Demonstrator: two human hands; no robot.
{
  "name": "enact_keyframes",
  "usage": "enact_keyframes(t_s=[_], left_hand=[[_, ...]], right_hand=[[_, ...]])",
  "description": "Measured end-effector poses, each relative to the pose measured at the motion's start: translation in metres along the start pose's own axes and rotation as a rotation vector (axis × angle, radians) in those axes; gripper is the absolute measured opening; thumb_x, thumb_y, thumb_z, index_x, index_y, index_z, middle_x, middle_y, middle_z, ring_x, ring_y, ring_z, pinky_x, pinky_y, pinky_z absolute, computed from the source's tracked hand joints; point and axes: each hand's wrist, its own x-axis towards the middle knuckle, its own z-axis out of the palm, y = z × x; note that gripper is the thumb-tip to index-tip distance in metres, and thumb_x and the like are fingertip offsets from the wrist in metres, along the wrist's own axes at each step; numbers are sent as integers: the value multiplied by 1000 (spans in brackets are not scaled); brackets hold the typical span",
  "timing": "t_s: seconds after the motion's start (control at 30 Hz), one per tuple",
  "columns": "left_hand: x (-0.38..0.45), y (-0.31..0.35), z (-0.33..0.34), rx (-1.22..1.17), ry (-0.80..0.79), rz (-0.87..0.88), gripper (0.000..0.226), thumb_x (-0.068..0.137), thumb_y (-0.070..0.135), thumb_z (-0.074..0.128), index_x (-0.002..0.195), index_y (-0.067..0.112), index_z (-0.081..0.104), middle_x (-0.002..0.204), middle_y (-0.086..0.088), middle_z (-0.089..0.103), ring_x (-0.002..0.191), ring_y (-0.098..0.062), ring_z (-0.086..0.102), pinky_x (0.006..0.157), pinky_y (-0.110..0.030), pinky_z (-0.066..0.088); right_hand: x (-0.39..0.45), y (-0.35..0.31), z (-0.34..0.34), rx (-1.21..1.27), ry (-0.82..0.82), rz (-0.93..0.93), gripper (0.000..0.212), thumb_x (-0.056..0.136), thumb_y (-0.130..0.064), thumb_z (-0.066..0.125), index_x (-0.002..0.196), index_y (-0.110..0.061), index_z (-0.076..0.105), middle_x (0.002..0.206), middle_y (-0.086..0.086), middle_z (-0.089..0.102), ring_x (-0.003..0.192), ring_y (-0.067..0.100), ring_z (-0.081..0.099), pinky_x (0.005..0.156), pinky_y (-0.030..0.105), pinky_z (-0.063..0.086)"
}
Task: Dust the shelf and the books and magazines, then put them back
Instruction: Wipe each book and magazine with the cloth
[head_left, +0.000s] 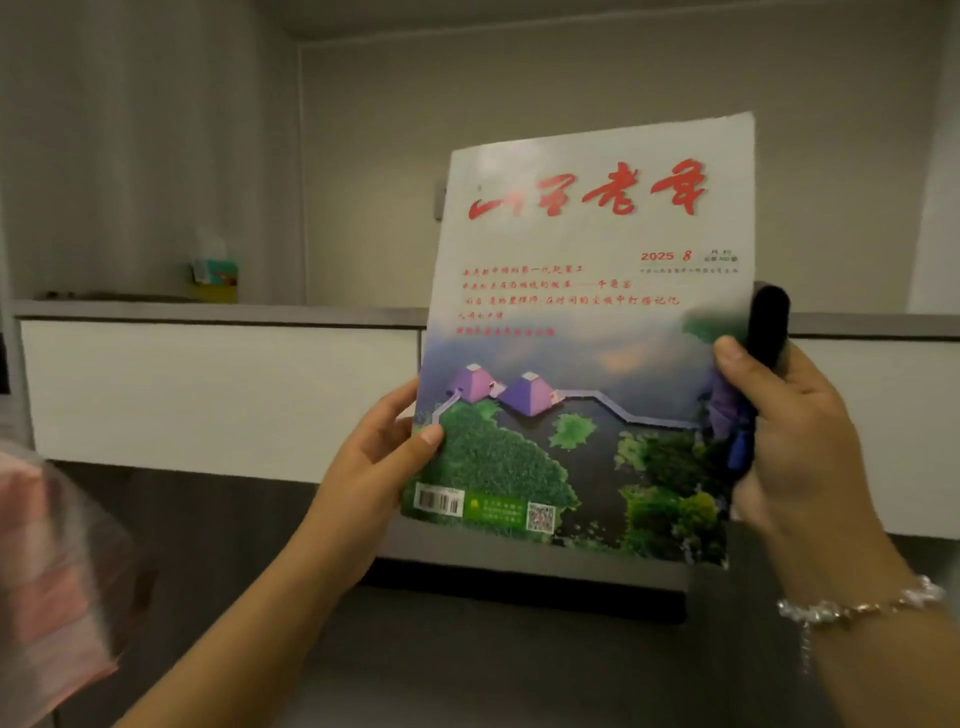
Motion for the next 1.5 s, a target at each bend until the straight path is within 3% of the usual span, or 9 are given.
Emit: enact_keyframes(t_s=[0.13,0.3,0.4,0.53,0.77,1.0,1.17,1.3,1.5], left_hand=[[21,17,15,121,15,81,42,88,23,52,128,36,47,81,-2,71,64,-14,64,45,-25,49],[60,36,41,122,228,166,27,100,12,43,116,28,57,75,8,70,65,-7,64,53,-23,49],[77,50,53,124,261,153,22,101,14,42,109,27,58,81,4,66,65,-6,61,52,-18,48],[106,66,66,142,278,96,25,101,15,42,87,29,57,81,4,63,62,-4,61,49,-19,47],[130,63,73,93,302,-114,20,99,18,48,101,3,61,81,-7,56,63,-15,51,41,-17,39],[115,74,60,43,68,-138,33,80,36,71,94,6,64,82,-7,63,75,-14,62,59,-20,46],[111,65,59,61,27,-80,97,49,46,78,128,-2,50,98,-6,62,74,-6,65,56,-16,46],[111,63,65,158,111,-103,92,65,45,77,141,12,38,110,-5,61,69,-9,62,58,-21,44],[116,56,81,208,223,-100,79,78,39,74,142,15,34,85,-6,62,63,-14,59,36,-12,38]], right_hand=[[31,-10,6,15,45,9,19,98,-10,44,81,-17,51,45,-16,47,42,-3,41,48,11,37],[68,-16,8,-228,58,90,30,98,-29,48,72,-15,51,56,-6,47,52,10,44,61,24,38],[76,-27,7,-324,99,129,28,97,-36,49,77,-22,61,74,-9,66,65,8,64,64,27,50],[71,-26,4,-489,128,37,24,99,-34,46,83,-23,61,83,-7,64,76,11,61,62,28,47],[54,-8,-8,-489,178,-21,47,91,-50,47,124,-20,61,115,-3,65,105,14,58,74,21,45],[42,-9,-5,-342,114,79,49,65,-66,53,91,-26,66,95,-3,66,97,19,59,83,35,48],[48,-9,-1,-345,167,64,58,59,-70,58,85,-19,68,96,14,67,95,30,61,86,46,50],[60,-6,-1,-349,180,45,73,68,-66,65,88,4,60,77,10,53,72,22,49,65,35,41],[84,3,-1,-437,313,66,34,77,-46,73,76,-15,58,73,0,57,68,17,54,56,28,43]])
